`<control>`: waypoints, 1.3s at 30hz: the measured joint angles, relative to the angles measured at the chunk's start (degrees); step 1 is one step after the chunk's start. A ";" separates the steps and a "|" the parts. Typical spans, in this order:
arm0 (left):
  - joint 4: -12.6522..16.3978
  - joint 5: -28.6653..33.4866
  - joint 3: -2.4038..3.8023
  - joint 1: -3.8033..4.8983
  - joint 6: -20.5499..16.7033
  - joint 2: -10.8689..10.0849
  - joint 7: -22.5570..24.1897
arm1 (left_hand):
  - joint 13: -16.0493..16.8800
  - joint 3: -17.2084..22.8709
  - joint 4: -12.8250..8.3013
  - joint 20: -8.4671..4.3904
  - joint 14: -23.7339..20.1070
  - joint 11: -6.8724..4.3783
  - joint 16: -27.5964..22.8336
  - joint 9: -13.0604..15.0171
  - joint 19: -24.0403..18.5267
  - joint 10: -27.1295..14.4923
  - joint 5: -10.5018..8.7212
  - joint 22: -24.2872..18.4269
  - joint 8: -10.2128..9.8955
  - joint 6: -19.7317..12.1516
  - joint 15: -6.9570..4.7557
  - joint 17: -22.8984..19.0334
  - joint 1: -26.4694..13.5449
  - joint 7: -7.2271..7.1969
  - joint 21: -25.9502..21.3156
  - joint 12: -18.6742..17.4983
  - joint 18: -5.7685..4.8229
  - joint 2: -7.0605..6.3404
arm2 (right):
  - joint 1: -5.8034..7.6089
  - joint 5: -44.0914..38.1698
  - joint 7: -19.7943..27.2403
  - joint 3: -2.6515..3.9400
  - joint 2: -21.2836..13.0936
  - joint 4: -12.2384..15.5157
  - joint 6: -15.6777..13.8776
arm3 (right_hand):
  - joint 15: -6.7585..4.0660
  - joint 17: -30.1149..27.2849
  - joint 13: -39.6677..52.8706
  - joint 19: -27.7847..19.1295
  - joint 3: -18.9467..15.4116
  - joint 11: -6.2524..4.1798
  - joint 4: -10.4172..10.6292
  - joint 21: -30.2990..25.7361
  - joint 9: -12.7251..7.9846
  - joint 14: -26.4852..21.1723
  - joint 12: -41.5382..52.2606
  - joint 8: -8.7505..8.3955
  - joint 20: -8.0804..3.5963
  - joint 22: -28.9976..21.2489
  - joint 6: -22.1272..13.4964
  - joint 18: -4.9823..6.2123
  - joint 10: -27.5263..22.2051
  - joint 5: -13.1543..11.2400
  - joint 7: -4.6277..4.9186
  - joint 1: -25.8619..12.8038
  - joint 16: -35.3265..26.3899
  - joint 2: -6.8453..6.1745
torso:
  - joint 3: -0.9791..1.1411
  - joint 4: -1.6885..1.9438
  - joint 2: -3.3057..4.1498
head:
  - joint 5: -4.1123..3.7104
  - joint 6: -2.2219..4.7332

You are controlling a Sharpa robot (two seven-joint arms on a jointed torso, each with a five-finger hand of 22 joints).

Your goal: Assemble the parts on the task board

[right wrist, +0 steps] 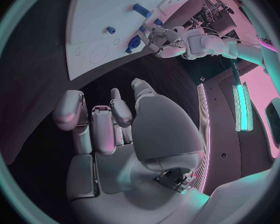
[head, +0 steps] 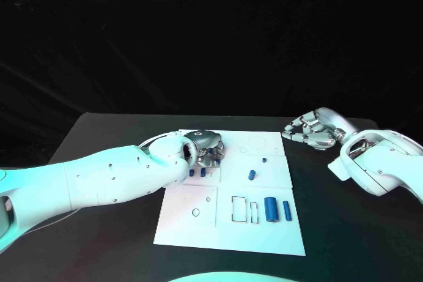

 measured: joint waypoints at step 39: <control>3.96 3.43 1.63 0.08 -1.04 -4.28 0.64 | -1.89 7.98 -4.02 -0.31 0.92 -0.39 1.99 -1.14 -0.51 7.76 -0.01 2.96 -2.36 5.87 -0.92 0.97 -0.91 -0.31 3.27 -7.55 -0.01 -0.74 | -0.02 0.02 0.03 0.00 -0.13 0.03 -0.01 | 0.00 0.06 0.07 0.00 0.00 0.00 0.00 -0.22 0.04 0.00 0.00 0.00 0.00 0.00 0.00 0.00 0.00 0.22 0.00 0.00 0.00 0.00 | -0.03 0.04 -0.06 | -0.30 0.38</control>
